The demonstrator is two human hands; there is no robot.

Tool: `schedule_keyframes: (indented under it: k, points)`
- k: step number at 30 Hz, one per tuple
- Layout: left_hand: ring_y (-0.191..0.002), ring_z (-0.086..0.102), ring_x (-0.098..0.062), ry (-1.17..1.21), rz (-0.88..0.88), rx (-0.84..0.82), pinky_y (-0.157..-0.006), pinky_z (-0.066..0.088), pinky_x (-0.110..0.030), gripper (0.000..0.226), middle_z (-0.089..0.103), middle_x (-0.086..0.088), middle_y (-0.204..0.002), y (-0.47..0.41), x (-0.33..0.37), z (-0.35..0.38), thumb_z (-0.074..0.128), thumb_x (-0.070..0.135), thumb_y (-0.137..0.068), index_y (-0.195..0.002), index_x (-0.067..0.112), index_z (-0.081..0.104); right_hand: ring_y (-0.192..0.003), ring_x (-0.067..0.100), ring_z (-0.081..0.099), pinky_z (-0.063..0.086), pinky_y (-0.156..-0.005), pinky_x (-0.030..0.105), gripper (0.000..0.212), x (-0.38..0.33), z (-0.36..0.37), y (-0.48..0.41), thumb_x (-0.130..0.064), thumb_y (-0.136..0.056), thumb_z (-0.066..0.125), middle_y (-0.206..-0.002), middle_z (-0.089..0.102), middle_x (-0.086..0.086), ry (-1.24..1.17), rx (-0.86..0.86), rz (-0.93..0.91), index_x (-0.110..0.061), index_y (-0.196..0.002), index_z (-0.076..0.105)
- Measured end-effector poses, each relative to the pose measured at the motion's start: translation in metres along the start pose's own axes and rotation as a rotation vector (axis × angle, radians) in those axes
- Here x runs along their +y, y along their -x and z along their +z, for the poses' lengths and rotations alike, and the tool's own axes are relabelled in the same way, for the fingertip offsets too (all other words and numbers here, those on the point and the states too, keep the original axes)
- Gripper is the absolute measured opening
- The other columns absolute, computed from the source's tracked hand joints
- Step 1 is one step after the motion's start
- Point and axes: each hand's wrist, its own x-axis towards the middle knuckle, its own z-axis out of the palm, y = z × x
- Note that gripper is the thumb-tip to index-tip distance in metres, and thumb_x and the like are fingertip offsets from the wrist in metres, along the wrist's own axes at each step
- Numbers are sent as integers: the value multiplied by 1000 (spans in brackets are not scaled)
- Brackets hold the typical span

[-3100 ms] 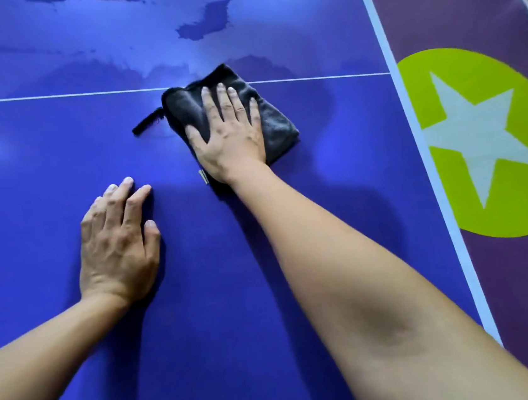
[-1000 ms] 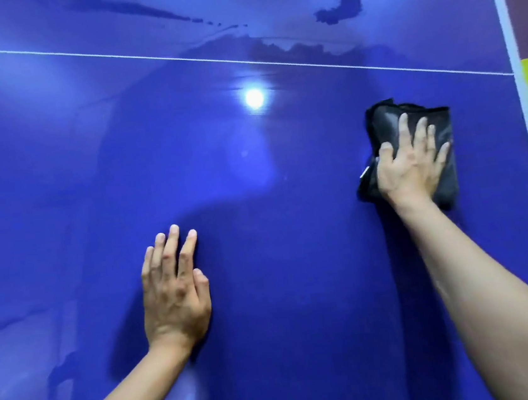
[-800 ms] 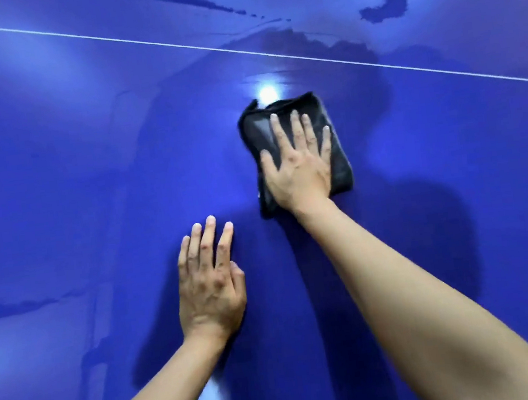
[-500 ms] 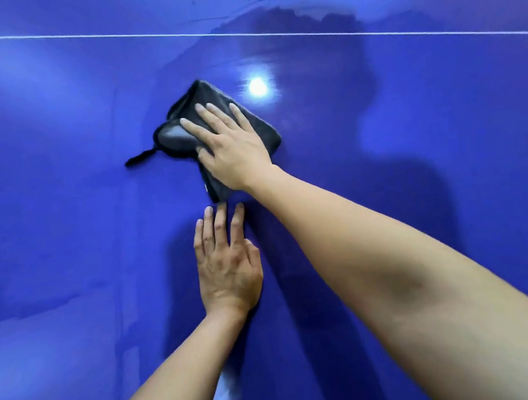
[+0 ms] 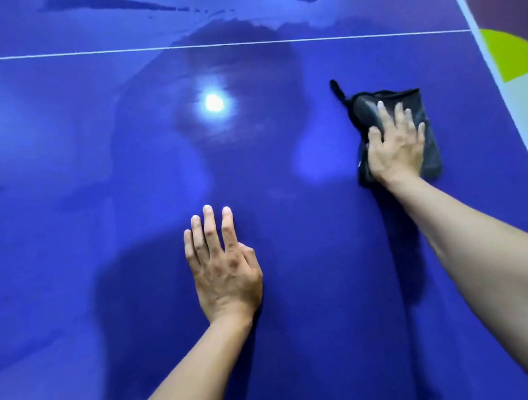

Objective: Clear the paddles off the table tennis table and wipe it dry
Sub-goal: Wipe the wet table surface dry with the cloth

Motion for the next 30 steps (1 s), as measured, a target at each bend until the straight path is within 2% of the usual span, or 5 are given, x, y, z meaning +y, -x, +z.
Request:
schedule_keyframes:
  k: [5,8,13,24,30]
  points:
    - [-152,23,-35,-3,-8,27,-125,16,-50,60,30,-15,-162,0,1,2,33,20,-94,-153,11,39,-150,29,32,13,-125,51,67,-118,27,50,-49,-91,35,-160,39,12,-19,-18,-414,-28,-154,43]
    - [-150,27,-37,-25,0,35,-124,18,-51,60,33,-16,-161,-2,1,3,35,23,-91,-148,8,44,-154,21,23,7,-126,47,62,-186,43,94,-45,-94,43,-165,31,5,-70,-97,-617,-34,-156,38]
    - [-147,30,-39,-36,5,73,-123,19,-52,60,37,-17,-158,0,5,6,36,24,-90,-147,9,45,-156,14,13,-3,-126,40,57,-172,41,88,-37,-102,42,-168,22,-1,-102,-177,-723,-37,-158,32]
    - [-143,29,-46,-133,-21,105,-120,18,-57,61,29,-19,-162,-6,0,16,28,27,-91,-148,6,41,-154,26,23,10,-126,48,67,199,-41,-57,-41,-93,31,-166,28,10,-51,-9,-76,-28,-158,34]
    - [-141,34,-49,-105,5,142,-115,25,-59,59,32,-20,-160,17,28,8,29,24,-96,-150,5,39,-156,25,16,4,-126,50,62,164,-29,-51,-33,-99,40,-168,22,9,-116,115,251,-25,-160,30]
